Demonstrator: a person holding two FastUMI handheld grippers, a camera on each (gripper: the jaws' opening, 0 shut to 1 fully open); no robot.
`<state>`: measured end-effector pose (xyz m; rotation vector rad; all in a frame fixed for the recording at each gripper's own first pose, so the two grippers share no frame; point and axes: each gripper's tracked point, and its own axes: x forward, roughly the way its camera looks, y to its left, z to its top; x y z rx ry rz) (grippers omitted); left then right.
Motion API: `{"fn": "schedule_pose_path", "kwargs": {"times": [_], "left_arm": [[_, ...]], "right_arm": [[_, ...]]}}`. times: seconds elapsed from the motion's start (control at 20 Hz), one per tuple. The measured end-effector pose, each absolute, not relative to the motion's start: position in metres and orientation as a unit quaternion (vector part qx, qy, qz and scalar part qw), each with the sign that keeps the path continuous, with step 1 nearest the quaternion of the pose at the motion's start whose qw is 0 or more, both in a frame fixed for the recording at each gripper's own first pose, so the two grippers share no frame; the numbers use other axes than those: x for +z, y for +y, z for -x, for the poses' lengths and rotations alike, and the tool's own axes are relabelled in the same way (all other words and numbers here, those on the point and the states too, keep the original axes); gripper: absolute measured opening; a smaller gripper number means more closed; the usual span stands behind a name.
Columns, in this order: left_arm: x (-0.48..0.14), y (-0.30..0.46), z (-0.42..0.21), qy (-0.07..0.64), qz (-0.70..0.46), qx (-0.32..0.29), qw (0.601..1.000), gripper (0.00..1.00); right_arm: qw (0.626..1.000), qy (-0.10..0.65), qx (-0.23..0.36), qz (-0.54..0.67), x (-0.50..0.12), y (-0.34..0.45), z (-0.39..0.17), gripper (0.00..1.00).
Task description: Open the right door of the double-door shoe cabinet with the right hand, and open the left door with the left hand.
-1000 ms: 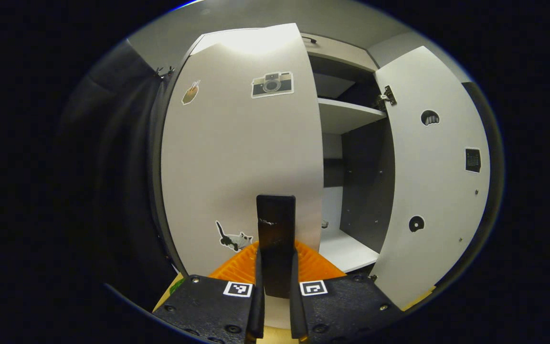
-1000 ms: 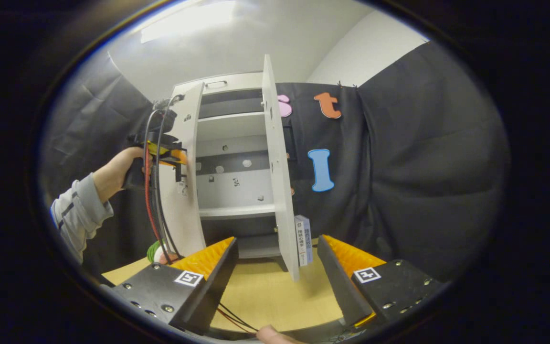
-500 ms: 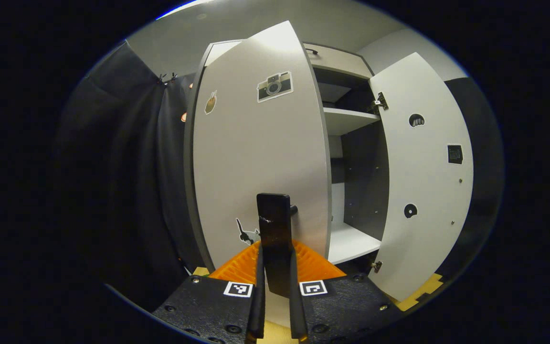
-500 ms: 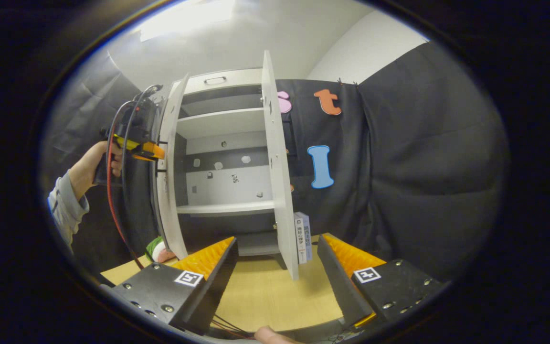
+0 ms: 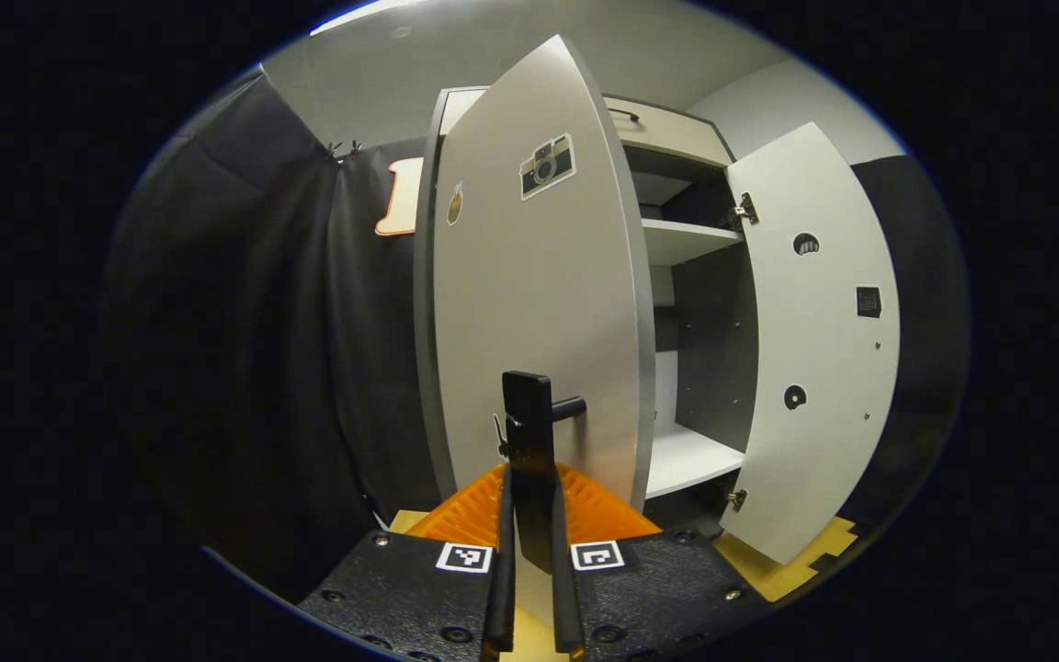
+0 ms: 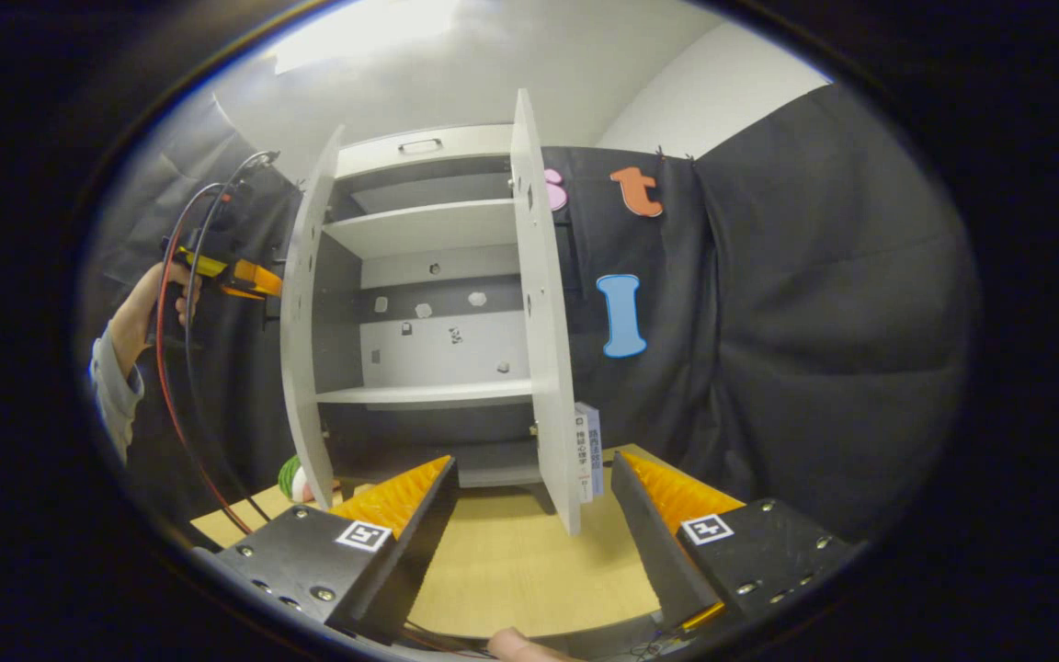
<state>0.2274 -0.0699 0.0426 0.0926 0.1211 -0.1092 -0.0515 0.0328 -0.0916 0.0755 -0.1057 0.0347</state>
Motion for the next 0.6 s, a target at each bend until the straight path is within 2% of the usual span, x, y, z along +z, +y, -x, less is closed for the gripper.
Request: {"fn": "schedule_pose_path", "kwargs": {"times": [0.3,0.6], "left_arm": [[0.043,-0.064,-0.226,0.061,-0.05,-0.045,0.996,0.17],[0.044,-0.052,-0.231,0.051,-0.068,0.0,0.996,0.08]], "right_arm": [[0.998,-0.053,0.019,-0.028,-0.092,0.039,0.051,0.99],[0.998,-0.05,0.013,-0.027,-0.095,0.04,0.047,0.99]]}}
